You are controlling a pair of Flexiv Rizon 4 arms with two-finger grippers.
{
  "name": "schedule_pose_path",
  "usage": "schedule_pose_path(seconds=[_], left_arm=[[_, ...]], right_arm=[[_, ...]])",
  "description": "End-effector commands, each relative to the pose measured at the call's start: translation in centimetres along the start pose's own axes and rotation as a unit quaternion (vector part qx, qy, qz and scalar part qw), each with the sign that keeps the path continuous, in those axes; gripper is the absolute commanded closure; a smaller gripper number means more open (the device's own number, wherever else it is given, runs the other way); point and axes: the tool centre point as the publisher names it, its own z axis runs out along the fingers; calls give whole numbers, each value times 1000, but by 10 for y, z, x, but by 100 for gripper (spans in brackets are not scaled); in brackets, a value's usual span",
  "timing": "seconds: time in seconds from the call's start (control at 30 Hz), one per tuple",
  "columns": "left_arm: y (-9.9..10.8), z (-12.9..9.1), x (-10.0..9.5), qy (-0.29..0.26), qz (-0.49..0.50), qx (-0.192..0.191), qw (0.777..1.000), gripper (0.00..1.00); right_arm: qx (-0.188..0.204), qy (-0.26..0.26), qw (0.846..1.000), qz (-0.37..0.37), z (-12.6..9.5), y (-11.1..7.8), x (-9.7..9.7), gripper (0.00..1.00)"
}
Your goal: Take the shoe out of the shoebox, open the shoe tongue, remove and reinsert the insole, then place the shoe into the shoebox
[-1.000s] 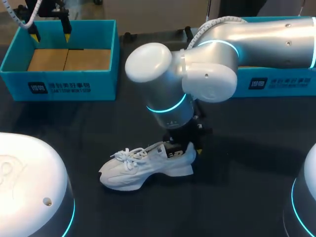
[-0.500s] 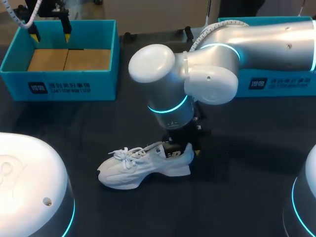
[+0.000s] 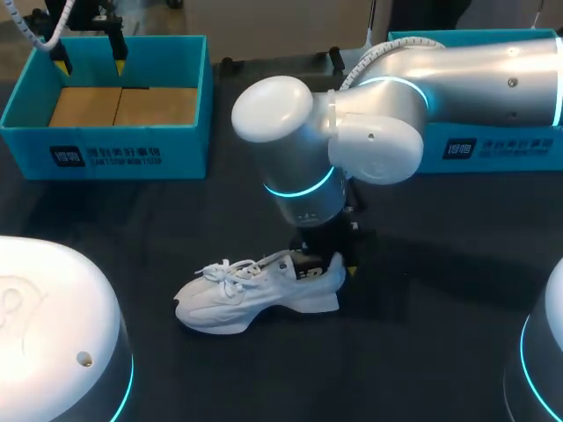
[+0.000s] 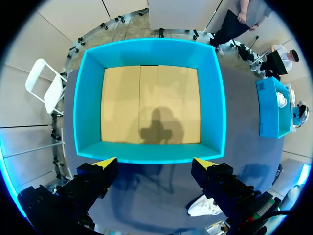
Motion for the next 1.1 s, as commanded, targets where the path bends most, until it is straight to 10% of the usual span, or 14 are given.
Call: schedule_pose_path(seconds=[0.03, 0.1, 0.83, 1.1], left_arm=[[0, 1, 0, 1, 0, 1, 1000, 0], [0, 1, 0, 1, 0, 1, 1000, 0], [0, 1, 0, 1, 0, 1, 1000, 0], [0, 1, 0, 1, 0, 1, 1000, 0]], right_arm=[[-6, 1, 994, 111, -2, -8, 3, 38], [4, 4, 993, 115, -6, -9, 2, 0], [6, 141, 990, -30, -85, -7, -23, 0], [-29, 224, 959, -170, -95, 5, -33, 0]])
